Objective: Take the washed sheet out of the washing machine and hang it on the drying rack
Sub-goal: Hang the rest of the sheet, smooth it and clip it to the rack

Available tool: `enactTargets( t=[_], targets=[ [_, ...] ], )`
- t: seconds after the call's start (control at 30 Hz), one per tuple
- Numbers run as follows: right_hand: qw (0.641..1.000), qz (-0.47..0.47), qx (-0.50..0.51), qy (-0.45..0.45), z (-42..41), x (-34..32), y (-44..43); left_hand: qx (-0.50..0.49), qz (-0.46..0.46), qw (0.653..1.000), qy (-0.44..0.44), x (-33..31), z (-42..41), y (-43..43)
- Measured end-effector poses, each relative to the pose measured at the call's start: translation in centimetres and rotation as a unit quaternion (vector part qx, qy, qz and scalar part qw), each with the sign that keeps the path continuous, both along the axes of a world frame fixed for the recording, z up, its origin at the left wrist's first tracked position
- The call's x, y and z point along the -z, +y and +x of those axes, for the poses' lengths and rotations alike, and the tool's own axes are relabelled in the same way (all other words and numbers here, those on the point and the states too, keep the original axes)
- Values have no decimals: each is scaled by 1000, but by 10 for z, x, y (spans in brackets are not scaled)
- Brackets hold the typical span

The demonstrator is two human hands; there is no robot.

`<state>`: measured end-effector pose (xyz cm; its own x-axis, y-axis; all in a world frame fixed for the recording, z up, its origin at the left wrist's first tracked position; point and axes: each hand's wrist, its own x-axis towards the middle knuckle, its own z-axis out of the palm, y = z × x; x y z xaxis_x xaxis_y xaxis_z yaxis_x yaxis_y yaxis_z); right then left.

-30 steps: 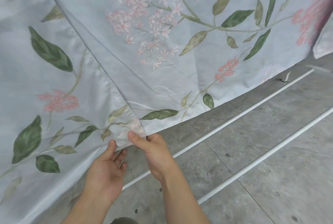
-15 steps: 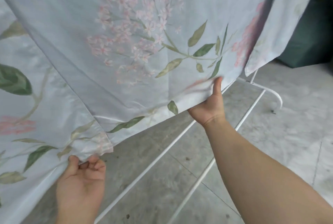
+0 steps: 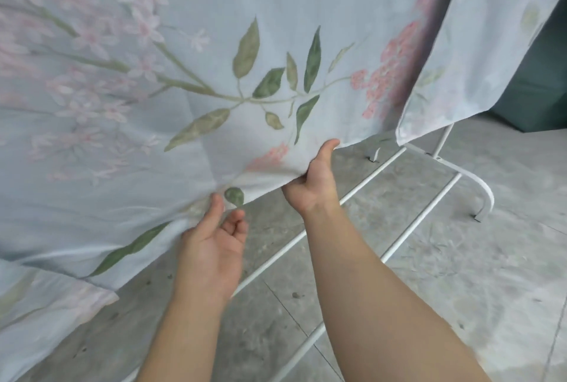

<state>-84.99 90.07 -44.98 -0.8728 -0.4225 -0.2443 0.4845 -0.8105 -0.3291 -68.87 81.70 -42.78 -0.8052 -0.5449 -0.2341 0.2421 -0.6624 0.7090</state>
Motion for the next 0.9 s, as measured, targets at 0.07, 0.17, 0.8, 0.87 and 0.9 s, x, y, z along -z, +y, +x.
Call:
enactTargets(
  t=[0.07, 0.17, 0.8, 0.87, 0.9],
  targets=[
    [1000, 6, 3, 5, -4, -1, 3, -17, 33, 999, 17, 3, -12, -2],
    [1000, 12, -5, 3, -5, -6, 2, -43, 34, 998, 5, 8, -21, -2],
    [992, 28, -98, 79, -33, -1, 33, 5, 56, 998, 16, 5, -90, 48],
    [993, -5, -76, 90, -37, -5, 44, -12, 45, 999, 21, 7, -88, 40],
    [994, -34, -58, 86, -41, -6, 50, -20, 42, 999, 20, 6, -88, 36]
  ],
)
